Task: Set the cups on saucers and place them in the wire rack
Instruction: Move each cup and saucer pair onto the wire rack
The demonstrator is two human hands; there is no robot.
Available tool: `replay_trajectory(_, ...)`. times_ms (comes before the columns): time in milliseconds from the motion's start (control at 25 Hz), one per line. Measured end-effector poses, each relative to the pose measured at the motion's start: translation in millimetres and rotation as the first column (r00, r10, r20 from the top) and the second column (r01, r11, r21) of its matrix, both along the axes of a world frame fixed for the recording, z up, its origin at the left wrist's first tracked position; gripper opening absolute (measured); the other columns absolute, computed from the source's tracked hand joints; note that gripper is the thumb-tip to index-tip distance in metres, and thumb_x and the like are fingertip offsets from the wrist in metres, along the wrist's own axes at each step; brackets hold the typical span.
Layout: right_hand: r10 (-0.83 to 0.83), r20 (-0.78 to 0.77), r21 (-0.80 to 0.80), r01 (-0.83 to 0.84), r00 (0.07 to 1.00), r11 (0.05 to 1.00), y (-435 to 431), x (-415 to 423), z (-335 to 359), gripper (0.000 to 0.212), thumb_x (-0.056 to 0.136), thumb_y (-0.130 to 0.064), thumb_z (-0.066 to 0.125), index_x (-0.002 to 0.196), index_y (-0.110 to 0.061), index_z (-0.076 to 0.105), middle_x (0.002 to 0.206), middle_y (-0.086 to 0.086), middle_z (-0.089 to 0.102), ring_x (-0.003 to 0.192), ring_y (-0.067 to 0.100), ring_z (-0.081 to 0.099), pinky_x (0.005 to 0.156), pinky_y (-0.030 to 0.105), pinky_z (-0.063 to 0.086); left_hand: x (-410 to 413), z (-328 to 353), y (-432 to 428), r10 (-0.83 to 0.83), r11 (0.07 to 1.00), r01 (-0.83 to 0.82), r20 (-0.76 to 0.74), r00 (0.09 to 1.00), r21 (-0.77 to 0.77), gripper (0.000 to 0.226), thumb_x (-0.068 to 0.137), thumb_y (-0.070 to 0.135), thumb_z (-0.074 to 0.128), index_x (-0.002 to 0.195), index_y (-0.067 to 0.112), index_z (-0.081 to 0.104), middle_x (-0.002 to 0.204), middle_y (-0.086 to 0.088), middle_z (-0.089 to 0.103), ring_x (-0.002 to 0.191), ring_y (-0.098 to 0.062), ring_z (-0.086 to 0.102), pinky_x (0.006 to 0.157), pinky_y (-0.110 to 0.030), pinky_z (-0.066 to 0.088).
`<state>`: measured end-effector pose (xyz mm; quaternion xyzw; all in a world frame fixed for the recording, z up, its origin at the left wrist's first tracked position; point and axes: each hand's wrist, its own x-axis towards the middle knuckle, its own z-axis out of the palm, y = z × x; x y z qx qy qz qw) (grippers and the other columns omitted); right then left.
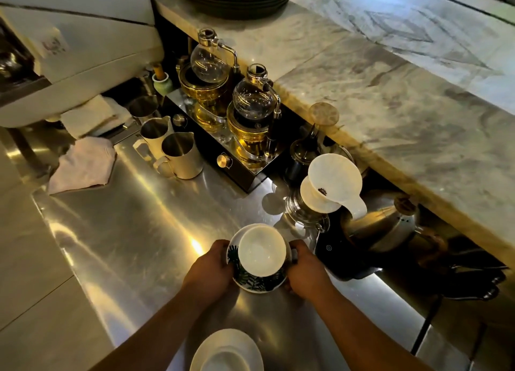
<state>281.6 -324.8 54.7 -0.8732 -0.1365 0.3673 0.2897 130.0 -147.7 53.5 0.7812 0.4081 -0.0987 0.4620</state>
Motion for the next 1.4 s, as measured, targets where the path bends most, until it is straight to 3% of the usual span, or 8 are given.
replay_trajectory(160,-0.008,-0.028,0.018,0.009,1.000,1.000,-3.0,-1.5,1.3,0.025,0.093,-0.026,0.050,0.107,-0.047,0.045,0.082,-0.003,0.066,0.076,0.022,0.070,0.070,0.042,0.064,-0.7,3.0,2.6,-0.010,1.000,0.010,-0.009,1.000,-0.014,0.034,0.084,0.037,0.060,0.117,0.042,0.051,0.085,0.004,0.077,0.075,-0.015,0.073,0.069,-0.038,0.059)
replay_trajectory(280,-0.085,-0.019,0.082,0.087,0.996,0.993,-23.4,-9.0,32.0,0.030,0.093,-0.021,0.053,0.099,-0.050,0.047,0.077,0.001,0.070,0.056,0.018,0.071,0.053,0.035,0.063,-5.3,38.8,-9.8,-0.043,0.999,0.043,0.021,0.999,0.027,0.036,0.086,0.033,0.062,0.119,0.044,0.052,0.073,0.012,0.077,0.068,0.000,0.070,0.063,-0.028,0.050)
replay_trajectory(440,-0.170,-0.050,0.172,0.176,0.984,0.969,-38.4,-15.9,59.2,0.033,0.093,-0.017,0.056,0.098,-0.050,0.053,0.085,0.003,0.072,0.070,0.022,0.071,0.060,0.037,0.059,-1.8,66.3,-16.7,-0.040,0.998,0.044,0.090,0.995,-0.047,0.036,0.087,0.025,0.068,0.116,0.041,0.056,0.069,0.013,0.077,0.059,0.002,0.069,0.061,-0.026,0.048)
replay_trajectory(520,-0.205,-0.070,0.219,0.216,0.976,0.952,-52.5,-22.2,82.9,0.029,0.094,-0.016,0.057,0.106,-0.042,0.057,0.088,0.008,0.073,0.072,0.024,0.069,0.060,0.035,0.054,-3.2,87.0,-26.9,-0.048,0.996,0.058,0.139,0.989,-0.070,0.035,0.086,0.022,0.069,0.113,0.041,0.057,0.070,0.010,0.077,0.055,-0.001,0.068,0.056,-0.023,0.049)
replay_trajectory(720,-0.255,-0.090,0.290,0.271,0.963,0.918,-94.0,-34.1,152.8,0.016,0.098,-0.012,0.056,0.111,-0.022,0.056,0.078,0.020,0.071,0.040,0.014,0.060,0.038,0.025,0.046,-4.4,142.1,-58.2,-0.075,0.992,0.098,0.249,0.966,-0.080,0.035,0.083,0.021,0.069,0.108,0.043,0.057,0.069,0.003,0.078,0.045,-0.007,0.063,0.040,-0.020,0.045)
replay_trajectory(960,-0.294,0.000,0.288,0.282,0.956,0.915,-149.1,-45.6,207.6,0.024,0.096,-0.010,0.055,0.116,-0.025,0.056,0.077,0.016,0.074,0.051,0.020,0.066,0.048,0.030,0.057,-5.0,196.1,-102.4,-0.175,0.982,0.187,0.284,0.943,-0.016,0.040,0.082,0.029,0.067,0.119,0.037,0.054,0.070,0.005,0.078,0.049,-0.003,0.065,0.041,-0.018,0.045)
replay_trajectory(1120,-0.325,0.050,0.331,0.291,0.945,0.898,-191.9,-55.1,229.0,0.036,0.095,-0.005,0.053,0.128,-0.016,0.059,0.075,0.019,0.073,0.050,0.022,0.065,0.047,0.032,0.056,-5.9,226.9,-141.3,-0.218,0.974,0.227,0.305,0.927,0.007,0.035,0.087,0.025,0.067,0.118,0.034,0.055,0.071,0.004,0.079,0.047,-0.003,0.064,0.040,-0.018,0.045)
replay_trajectory(1400,-0.383,0.109,0.367,0.321,0.917,0.873,-270.6,-73.1,262.5,0.035,0.092,-0.006,0.054,0.124,-0.016,0.061,0.069,0.012,0.073,0.047,0.018,0.065,0.044,0.030,0.052,-8.7,259.7,-210.2,-0.284,0.957,0.286,0.383,0.879,0.051,0.031,0.080,0.025,0.065,0.109,0.033,0.059,0.077,0.001,0.079,0.065,-0.015,0.074,0.048,-0.029,0.052)
